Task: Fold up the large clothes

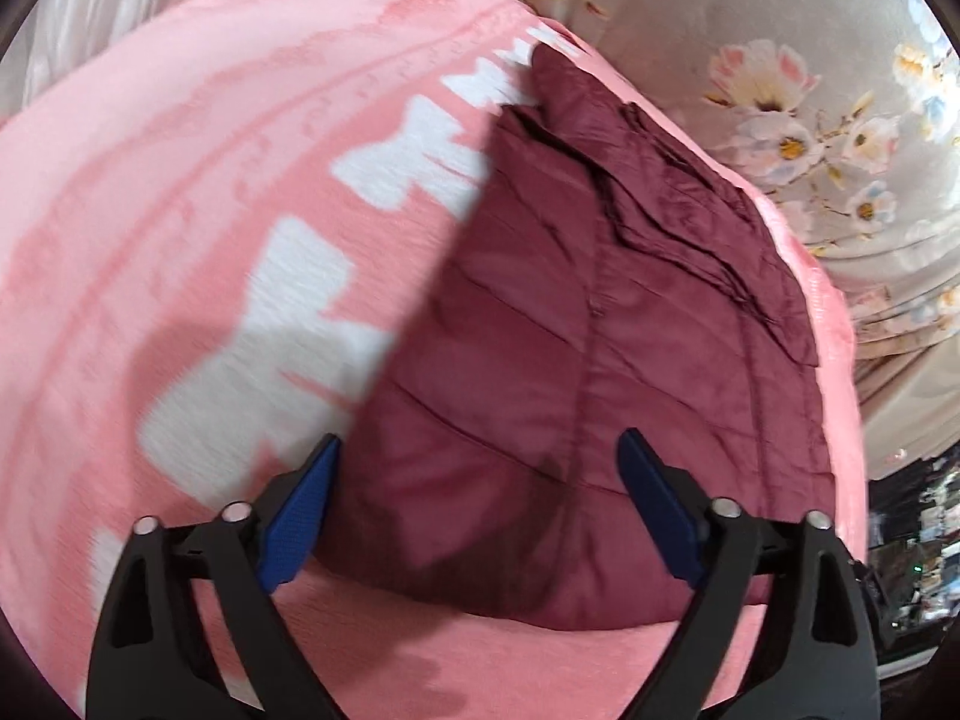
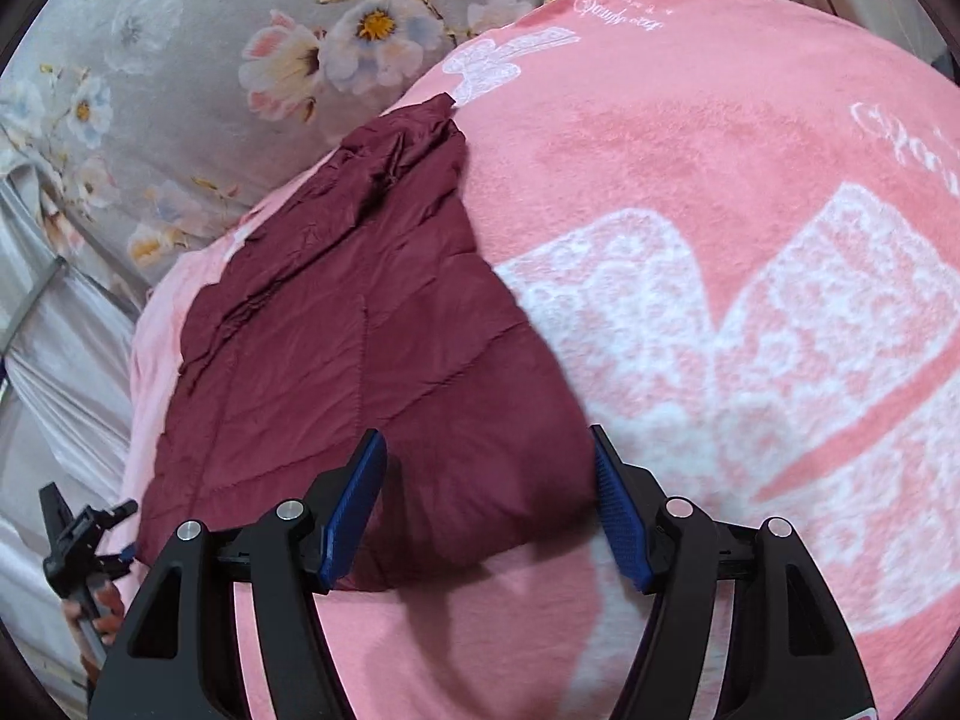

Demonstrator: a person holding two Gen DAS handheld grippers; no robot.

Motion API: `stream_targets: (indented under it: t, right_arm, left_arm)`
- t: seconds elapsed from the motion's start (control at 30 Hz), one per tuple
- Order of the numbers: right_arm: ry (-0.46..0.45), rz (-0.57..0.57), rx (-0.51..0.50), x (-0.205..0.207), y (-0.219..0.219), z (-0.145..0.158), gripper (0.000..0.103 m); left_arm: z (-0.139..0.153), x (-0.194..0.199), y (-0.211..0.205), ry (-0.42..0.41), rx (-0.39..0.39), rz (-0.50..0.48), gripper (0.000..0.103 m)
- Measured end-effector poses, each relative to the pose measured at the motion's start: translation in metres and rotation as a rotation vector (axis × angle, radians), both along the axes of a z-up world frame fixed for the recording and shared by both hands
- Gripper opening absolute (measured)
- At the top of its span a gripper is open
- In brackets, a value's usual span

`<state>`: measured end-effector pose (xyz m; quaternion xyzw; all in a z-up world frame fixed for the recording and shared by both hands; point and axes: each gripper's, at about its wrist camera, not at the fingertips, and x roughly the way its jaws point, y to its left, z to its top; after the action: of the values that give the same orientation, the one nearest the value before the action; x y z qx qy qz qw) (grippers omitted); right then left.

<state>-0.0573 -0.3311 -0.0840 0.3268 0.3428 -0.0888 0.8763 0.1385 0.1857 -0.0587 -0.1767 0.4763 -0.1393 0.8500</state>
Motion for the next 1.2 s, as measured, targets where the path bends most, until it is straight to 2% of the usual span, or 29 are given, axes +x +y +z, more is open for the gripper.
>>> stream_targets:
  t: [0.03,0.07,0.1,0.13,0.2,0.23,0.47,0.7,0.9,1.03,1.13,1.2]
  right_arm:
    - [-0.007,-0.004,0.000,0.001,0.003,0.000,0.055]
    - [-0.014,-0.002,0.000,0.002,0.005,0.000,0.048]
    - [-0.011,0.002,-0.003,0.005,0.007,0.001,0.032]
    - [-0.013,-0.001,-0.008,0.005,0.010,0.002,0.022]
    - [-0.041,0.004,-0.016,-0.003,0.013,0.009,0.009]
    - [-0.058,0.008,-0.020,-0.007,0.014,0.014,0.007]
    - [-0.174,0.040,-0.097,-0.046,0.032,0.065,0.004]
    - [-0.314,0.047,-0.216,-0.120,0.050,0.128,0.004]
    - [-0.478,0.025,-0.295,-0.172,0.062,0.185,0.003]
    - [-0.545,0.019,-0.292,-0.161,0.061,0.209,0.003]
    - [-0.542,0.010,-0.287,-0.121,0.052,0.212,0.003]
    - [-0.514,-0.007,-0.272,-0.081,0.039,0.207,0.003]
  left_arm:
    - [0.000,-0.001,-0.003,-0.002,0.018,0.005,0.061]
    - [-0.001,-0.003,-0.005,0.000,0.031,0.008,0.052]
    - [-0.001,-0.004,-0.008,0.007,0.048,0.012,0.042]
    - [0.001,-0.005,-0.008,0.006,0.045,0.009,0.027]
    - [0.008,-0.009,-0.006,-0.006,0.051,0.001,0.014]
    - [0.012,-0.013,-0.003,-0.015,0.048,-0.001,0.010]
    - [0.057,-0.053,0.017,-0.100,-0.031,-0.029,0.005]
    - [0.128,-0.130,0.054,-0.245,-0.131,-0.019,0.004]
    - [0.188,-0.179,0.074,-0.377,-0.147,-0.016,0.004]
    - [0.213,-0.173,0.067,-0.443,-0.100,-0.002,0.005]
    - [0.218,-0.140,0.054,-0.447,-0.059,0.015,0.005]
    - [0.215,-0.102,0.043,-0.415,-0.038,0.027,0.006]
